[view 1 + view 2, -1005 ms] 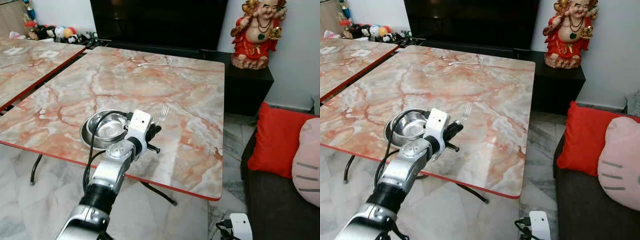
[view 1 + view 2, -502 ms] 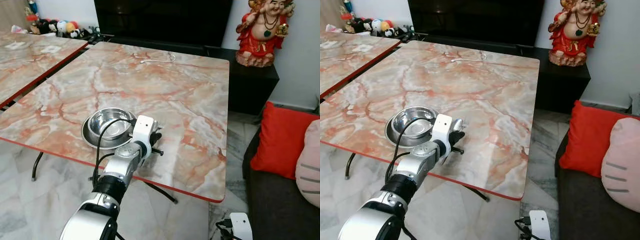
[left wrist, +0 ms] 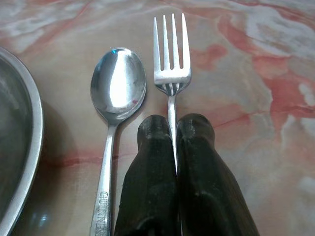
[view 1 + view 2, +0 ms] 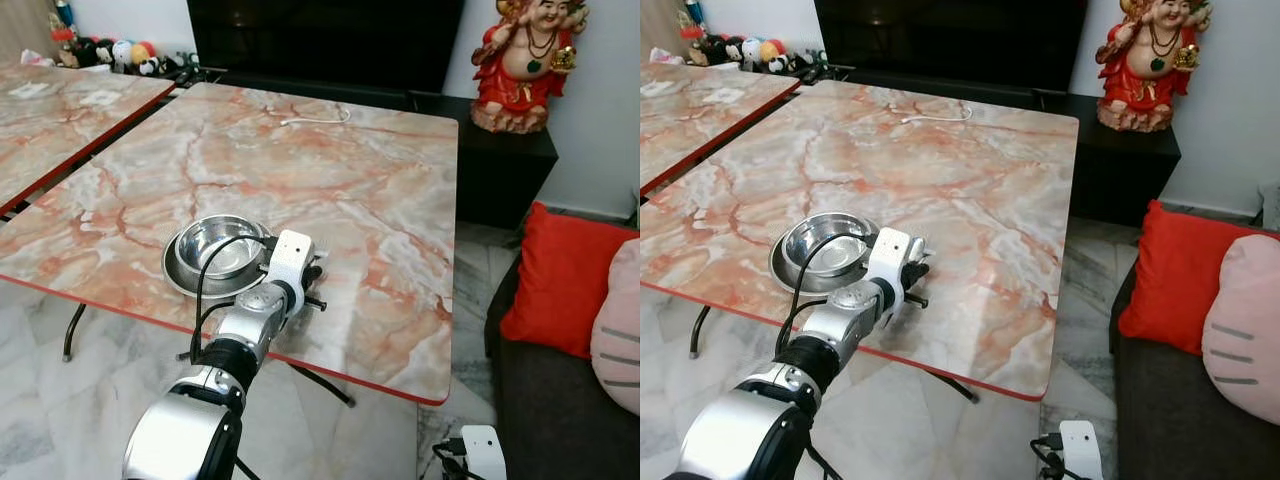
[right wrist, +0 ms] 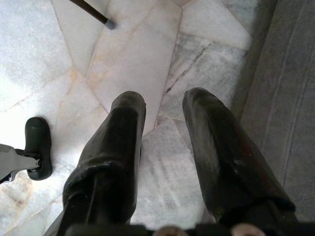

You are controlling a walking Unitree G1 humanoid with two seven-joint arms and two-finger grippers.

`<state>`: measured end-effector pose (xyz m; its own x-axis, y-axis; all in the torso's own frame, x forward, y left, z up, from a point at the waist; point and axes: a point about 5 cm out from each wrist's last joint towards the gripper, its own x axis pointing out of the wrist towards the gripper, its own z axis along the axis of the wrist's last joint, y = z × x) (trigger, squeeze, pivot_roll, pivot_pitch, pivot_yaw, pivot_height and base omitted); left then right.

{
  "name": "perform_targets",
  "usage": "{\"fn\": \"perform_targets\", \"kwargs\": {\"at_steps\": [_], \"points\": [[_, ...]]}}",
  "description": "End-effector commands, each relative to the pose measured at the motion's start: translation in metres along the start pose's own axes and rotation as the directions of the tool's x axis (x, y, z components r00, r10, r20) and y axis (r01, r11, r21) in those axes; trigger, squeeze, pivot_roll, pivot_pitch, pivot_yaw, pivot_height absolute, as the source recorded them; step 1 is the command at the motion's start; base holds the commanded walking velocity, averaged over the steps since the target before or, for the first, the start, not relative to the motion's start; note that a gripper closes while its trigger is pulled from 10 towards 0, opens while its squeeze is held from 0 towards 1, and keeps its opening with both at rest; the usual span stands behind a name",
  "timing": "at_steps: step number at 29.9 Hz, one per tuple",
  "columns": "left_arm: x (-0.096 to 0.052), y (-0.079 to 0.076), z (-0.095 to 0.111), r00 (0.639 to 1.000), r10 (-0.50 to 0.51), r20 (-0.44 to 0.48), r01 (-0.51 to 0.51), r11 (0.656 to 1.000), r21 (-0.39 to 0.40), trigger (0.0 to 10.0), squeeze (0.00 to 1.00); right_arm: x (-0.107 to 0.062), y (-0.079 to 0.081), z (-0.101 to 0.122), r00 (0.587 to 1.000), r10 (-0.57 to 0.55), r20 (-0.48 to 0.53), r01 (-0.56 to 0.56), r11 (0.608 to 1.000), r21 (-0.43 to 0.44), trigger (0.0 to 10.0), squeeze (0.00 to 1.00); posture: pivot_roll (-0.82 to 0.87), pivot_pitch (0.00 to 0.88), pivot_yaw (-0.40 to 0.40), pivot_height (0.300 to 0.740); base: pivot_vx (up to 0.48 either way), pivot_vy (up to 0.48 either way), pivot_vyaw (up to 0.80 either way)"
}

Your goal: Setting the table

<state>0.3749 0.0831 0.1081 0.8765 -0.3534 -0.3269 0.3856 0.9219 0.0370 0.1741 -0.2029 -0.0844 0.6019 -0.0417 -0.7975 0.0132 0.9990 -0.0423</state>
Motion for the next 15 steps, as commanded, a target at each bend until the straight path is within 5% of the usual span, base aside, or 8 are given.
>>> {"fn": "perform_targets", "kwargs": {"at_steps": [1,15], "points": [[0.0026,-0.0035,0.0082,1.0,-0.009,0.019,0.009,1.0,0.021,10.0,0.0,-0.0007,-0.0022,-0.0021,1.0,-0.009,-0.005,0.009,1.0,0.014,10.0,0.0,0.04,0.011,-0.022,0.74,0.0,0.0,0.0],[0.0034,-0.0043,-0.0003,1.0,0.0,-0.011,0.0,1.0,0.023,10.0,0.0,-0.001,-0.002,-0.0038,1.0,-0.011,-0.008,0.011,1.0,0.019,10.0,0.0,0.03,0.015,-0.022,0.74,0.0,0.0,0.0]]}}
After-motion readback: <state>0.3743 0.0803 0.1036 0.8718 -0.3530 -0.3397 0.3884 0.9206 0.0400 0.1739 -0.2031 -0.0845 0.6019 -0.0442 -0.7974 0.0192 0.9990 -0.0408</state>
